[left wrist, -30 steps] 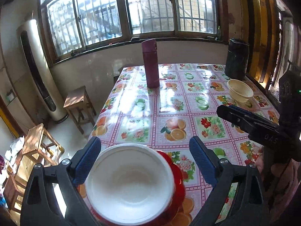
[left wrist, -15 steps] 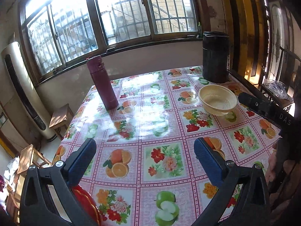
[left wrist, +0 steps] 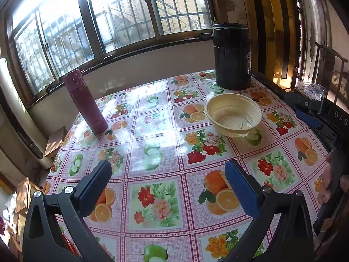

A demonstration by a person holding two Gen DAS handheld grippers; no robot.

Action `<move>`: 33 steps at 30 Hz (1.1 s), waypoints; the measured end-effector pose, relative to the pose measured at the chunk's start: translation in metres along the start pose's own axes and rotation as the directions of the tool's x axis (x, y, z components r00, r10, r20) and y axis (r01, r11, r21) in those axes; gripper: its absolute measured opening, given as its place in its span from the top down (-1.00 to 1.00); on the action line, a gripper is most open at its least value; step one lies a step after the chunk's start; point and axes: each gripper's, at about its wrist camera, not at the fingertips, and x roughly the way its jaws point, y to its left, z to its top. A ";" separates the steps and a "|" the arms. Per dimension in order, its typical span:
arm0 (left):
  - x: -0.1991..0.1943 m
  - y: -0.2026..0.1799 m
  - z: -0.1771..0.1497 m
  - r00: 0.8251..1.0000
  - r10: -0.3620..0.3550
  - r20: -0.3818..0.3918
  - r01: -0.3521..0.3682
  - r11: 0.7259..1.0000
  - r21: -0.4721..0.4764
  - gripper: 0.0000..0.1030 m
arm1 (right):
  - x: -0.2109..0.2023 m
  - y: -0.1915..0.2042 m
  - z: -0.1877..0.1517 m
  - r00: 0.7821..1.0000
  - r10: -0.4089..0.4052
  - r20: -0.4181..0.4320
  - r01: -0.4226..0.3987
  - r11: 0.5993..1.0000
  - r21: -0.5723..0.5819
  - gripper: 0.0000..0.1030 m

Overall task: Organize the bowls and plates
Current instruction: 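Move the left gripper to the small beige strainer bowl, then close the left gripper on the strainer bowl's rim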

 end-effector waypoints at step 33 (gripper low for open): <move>0.184 -0.035 0.100 0.849 -0.417 -0.324 0.323 0.896 -0.306 -1.00 | 0.103 -0.075 0.036 0.983 0.080 -0.168 -0.033 0.963 0.268 -0.51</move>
